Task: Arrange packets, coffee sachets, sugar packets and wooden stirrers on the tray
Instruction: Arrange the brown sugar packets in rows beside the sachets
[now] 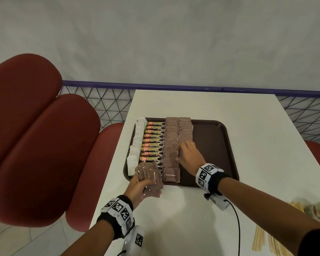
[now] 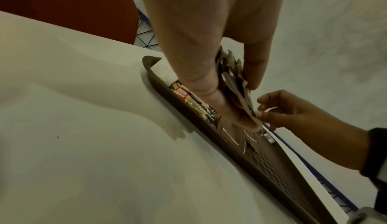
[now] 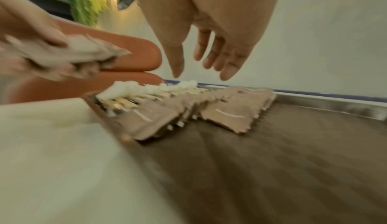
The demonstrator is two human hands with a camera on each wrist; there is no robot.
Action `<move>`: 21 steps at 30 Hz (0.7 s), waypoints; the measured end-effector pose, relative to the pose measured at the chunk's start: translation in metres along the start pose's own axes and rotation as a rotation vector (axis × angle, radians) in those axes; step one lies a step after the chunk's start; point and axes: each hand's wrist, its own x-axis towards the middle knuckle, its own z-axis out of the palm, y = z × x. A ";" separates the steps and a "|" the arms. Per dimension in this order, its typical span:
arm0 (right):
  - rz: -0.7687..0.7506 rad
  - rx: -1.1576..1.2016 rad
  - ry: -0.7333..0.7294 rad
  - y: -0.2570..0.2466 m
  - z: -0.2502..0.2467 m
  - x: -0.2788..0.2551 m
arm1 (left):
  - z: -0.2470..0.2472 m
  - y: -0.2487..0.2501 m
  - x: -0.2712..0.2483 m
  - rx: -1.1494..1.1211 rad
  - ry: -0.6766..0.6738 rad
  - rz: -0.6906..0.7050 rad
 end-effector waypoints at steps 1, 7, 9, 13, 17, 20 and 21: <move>-0.033 0.082 -0.027 -0.005 -0.001 -0.004 | 0.000 0.000 0.000 0.006 0.005 0.010; 0.032 0.499 -0.313 -0.037 0.001 -0.025 | 0.005 0.003 -0.002 0.008 0.010 0.049; 0.064 0.523 -0.372 -0.045 0.003 -0.030 | 0.006 0.003 -0.003 0.018 -0.026 0.052; 0.087 0.669 -0.356 -0.047 0.010 -0.032 | 0.006 0.000 -0.006 0.021 -0.060 0.041; 0.214 0.774 -0.305 -0.039 0.017 -0.030 | 0.002 -0.004 -0.005 -0.021 -0.046 0.014; 0.298 0.841 -0.231 -0.027 0.011 -0.030 | -0.002 -0.004 -0.002 -0.019 -0.040 0.000; 0.326 0.830 -0.201 -0.021 0.008 -0.029 | -0.003 -0.004 -0.002 -0.014 -0.038 0.002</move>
